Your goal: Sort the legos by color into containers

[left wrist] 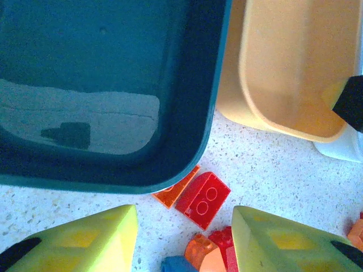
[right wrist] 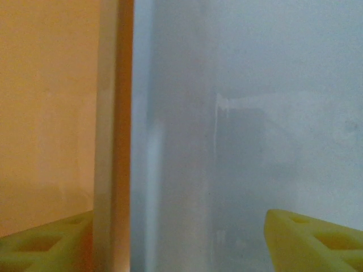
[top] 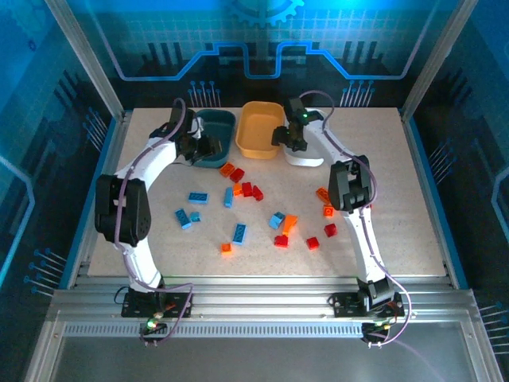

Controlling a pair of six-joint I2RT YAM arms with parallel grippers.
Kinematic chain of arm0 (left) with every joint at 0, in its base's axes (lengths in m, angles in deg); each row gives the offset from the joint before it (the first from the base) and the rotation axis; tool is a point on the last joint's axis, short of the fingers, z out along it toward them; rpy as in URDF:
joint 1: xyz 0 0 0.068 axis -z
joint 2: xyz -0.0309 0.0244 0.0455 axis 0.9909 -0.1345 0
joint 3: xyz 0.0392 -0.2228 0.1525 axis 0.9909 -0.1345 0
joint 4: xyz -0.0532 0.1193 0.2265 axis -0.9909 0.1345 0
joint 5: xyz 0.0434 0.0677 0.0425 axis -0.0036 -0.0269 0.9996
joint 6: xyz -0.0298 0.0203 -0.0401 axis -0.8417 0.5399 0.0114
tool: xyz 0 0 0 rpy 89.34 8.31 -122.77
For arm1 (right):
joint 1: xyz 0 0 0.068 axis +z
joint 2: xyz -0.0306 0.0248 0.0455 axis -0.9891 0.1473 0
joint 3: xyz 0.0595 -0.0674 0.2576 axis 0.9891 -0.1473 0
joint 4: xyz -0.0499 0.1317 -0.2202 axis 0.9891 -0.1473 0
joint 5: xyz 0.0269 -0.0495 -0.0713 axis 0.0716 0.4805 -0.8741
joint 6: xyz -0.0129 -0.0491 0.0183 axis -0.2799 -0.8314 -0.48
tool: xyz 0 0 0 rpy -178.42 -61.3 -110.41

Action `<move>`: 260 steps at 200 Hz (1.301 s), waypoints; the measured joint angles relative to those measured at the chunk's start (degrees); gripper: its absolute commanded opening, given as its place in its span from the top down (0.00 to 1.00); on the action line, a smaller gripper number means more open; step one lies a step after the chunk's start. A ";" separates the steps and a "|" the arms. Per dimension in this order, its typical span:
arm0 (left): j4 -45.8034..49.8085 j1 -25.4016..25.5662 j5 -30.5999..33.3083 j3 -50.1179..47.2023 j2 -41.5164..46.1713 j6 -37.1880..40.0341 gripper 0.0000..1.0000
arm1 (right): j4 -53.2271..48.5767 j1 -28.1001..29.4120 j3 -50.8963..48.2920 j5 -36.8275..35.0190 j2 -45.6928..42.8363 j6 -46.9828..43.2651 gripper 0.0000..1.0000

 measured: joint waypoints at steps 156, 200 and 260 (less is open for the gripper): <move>0.70 -1.40 -2.36 17.57 -16.04 -3.63 0.71 | 1.18 3.43 -13.07 -6.88 -8.07 1.22 0.66; -0.70 -0.79 -4.02 15.93 -17.75 -6.62 0.77 | 1.92 6.12 -13.35 -7.28 -8.33 5.86 0.66; -3.06 1.51 -8.44 15.78 -19.50 -7.96 0.81 | 1.53 7.48 -9.70 -7.74 -8.24 7.93 0.66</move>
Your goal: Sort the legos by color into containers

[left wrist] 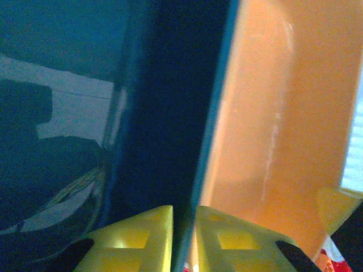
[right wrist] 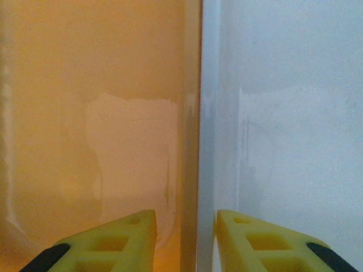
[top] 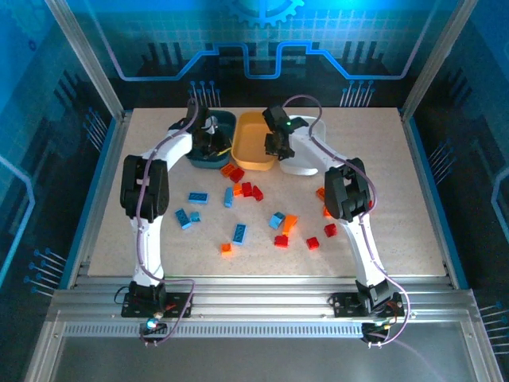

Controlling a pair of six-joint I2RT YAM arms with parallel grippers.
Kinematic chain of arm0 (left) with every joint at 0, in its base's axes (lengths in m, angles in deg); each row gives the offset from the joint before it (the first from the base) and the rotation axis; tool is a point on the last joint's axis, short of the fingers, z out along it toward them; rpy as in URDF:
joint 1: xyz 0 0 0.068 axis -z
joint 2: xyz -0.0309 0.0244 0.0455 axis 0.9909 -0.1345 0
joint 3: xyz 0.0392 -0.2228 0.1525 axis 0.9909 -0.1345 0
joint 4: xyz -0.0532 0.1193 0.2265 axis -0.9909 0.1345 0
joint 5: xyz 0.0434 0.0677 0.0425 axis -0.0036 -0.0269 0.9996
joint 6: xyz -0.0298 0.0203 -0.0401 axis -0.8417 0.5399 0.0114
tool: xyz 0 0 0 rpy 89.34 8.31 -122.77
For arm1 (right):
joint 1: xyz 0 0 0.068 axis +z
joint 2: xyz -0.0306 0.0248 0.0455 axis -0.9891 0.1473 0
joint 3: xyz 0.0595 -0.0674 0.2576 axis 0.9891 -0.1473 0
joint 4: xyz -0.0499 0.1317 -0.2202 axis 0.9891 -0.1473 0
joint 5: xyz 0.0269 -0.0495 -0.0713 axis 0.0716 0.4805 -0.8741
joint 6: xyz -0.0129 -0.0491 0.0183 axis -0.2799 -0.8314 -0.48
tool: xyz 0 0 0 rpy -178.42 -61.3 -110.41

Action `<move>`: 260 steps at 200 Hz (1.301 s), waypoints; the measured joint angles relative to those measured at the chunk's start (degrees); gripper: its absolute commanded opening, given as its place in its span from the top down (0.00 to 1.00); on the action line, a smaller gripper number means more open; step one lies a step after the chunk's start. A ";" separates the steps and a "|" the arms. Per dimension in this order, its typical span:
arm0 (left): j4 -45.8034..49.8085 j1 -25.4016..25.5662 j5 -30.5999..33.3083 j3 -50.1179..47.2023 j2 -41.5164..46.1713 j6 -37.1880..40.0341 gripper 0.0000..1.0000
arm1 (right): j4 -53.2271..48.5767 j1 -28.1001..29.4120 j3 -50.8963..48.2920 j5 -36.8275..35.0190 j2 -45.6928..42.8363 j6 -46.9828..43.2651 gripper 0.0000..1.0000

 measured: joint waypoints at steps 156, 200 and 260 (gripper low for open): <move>3.08 -0.37 1.27 -1.29 11.43 0.31 0.01 | -1.29 -1.60 -8.22 -1.33 -14.40 -10.34 0.38; 0.83 -0.66 2.71 -9.16 31.26 -2.99 0.01 | 3.61 -1.90 -35.85 -2.14 -37.88 -10.27 0.33; -10.45 -0.83 1.18 -29.22 43.58 -11.58 0.01 | 4.04 10.34 -62.34 -1.11 -49.81 -4.59 0.39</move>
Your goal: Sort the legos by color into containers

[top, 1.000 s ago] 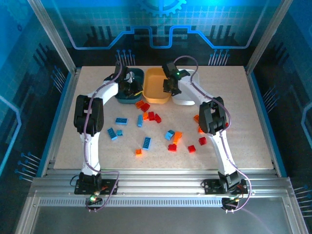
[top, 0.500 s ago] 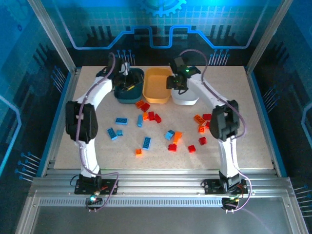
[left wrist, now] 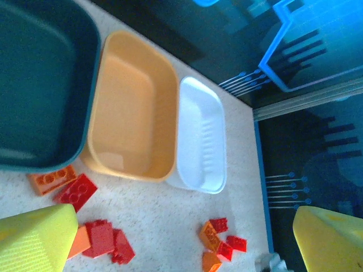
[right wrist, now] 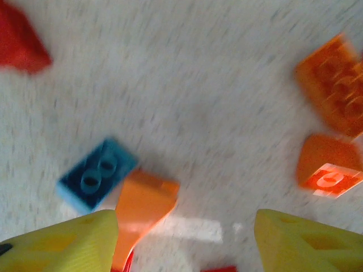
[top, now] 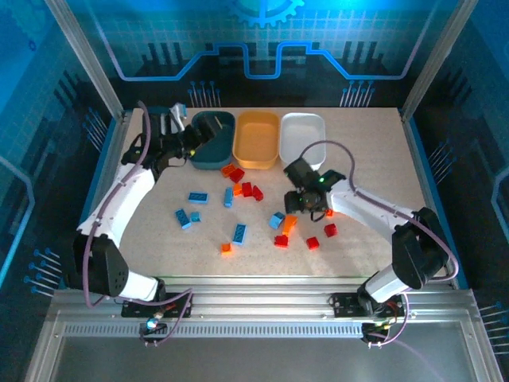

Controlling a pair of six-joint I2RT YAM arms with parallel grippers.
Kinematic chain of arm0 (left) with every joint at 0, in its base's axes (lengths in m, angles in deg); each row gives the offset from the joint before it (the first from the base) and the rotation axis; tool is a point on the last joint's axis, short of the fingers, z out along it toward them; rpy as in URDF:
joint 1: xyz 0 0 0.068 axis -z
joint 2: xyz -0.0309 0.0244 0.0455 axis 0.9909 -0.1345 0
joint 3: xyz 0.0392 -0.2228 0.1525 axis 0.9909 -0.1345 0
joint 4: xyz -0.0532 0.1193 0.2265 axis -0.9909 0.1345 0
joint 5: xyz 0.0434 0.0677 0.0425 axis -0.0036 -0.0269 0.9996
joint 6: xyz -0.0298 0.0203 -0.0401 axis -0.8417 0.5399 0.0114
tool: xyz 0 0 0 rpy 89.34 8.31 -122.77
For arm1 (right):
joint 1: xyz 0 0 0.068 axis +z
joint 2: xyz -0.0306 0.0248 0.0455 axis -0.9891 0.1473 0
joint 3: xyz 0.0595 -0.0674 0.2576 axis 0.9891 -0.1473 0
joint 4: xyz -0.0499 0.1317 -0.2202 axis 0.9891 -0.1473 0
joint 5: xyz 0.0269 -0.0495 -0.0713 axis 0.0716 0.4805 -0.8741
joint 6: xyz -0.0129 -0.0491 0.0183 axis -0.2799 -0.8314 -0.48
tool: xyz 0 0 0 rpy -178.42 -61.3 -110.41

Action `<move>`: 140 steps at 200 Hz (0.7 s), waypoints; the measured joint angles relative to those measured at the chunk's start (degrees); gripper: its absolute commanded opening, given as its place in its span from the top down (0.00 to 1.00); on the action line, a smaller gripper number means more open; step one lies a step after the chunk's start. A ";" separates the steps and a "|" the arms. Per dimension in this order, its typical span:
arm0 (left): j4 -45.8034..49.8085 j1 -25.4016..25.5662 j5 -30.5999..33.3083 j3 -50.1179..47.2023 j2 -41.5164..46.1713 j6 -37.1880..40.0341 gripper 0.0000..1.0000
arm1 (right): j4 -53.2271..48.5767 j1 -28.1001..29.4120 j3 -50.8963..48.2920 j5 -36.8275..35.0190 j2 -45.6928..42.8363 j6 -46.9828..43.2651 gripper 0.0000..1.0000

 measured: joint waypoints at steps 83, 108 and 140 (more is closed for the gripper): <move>-3.72 -0.11 -10.16 -2.86 -6.82 -7.93 0.01 | 2.34 8.20 -6.16 1.03 3.02 7.32 0.41; -4.17 -0.11 -10.82 -2.86 -6.82 -8.13 0.01 | 4.68 8.31 -6.14 1.95 4.57 8.09 0.41; -4.15 -0.11 -11.19 -2.86 -6.82 -8.09 0.01 | 6.93 8.41 -6.14 1.84 6.71 8.26 0.41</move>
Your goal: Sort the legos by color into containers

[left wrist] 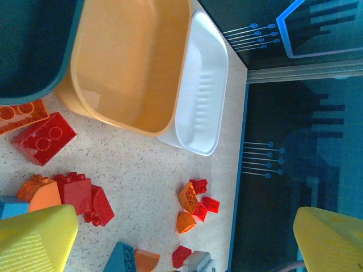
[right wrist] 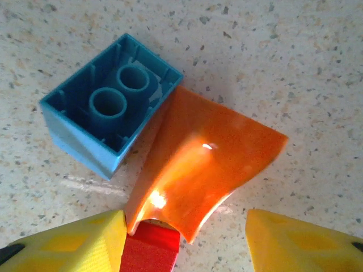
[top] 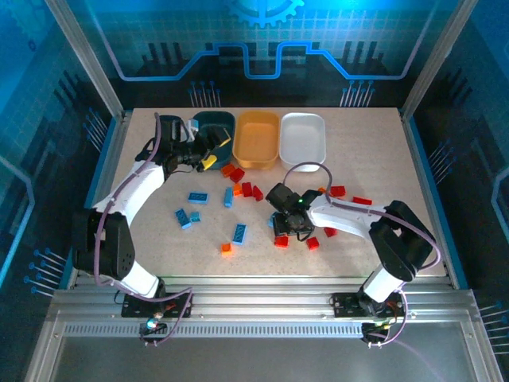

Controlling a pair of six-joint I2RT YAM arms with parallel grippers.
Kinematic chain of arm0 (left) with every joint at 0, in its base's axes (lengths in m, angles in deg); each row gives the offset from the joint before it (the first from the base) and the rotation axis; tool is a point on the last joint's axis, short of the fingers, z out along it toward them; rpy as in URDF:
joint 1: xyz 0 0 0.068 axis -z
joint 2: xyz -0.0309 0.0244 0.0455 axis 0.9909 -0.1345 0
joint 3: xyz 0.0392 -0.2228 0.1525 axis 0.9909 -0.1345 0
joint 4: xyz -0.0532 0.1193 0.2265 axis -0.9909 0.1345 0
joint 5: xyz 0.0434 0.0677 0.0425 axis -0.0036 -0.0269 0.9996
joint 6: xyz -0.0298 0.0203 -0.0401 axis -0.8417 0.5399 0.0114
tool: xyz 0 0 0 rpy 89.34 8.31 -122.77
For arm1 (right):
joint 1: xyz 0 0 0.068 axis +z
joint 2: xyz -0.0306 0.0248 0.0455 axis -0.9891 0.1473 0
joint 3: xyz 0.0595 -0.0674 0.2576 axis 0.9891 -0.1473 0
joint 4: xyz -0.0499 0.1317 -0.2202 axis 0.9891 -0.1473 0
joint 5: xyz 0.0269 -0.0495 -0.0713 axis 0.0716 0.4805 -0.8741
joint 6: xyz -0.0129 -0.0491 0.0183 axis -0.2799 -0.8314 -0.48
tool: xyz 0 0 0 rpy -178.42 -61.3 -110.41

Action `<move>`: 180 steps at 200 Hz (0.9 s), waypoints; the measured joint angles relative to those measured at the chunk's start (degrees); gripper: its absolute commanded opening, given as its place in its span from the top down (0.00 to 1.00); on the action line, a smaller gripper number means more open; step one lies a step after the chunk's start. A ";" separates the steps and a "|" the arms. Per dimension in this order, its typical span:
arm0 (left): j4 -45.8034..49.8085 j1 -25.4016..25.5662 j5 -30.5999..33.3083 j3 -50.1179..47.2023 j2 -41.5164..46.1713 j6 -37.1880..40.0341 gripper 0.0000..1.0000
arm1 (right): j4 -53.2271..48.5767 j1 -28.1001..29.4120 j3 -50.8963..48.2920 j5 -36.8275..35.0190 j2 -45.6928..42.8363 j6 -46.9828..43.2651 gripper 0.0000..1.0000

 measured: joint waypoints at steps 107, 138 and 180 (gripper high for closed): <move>0.04 0.00 -0.02 0.00 0.00 0.02 0.01 | 4.33 -1.53 -1.25 -3.19 2.82 -1.29 0.69; -0.09 0.02 -0.48 0.00 0.00 -0.04 0.01 | 2.36 -2.36 -0.83 -6.45 -2.69 -3.30 0.68; -3.89 4.31 -3.78 0.00 -2.86 -1.62 0.01 | -0.11 -13.94 11.85 -7.56 -3.96 -9.90 0.68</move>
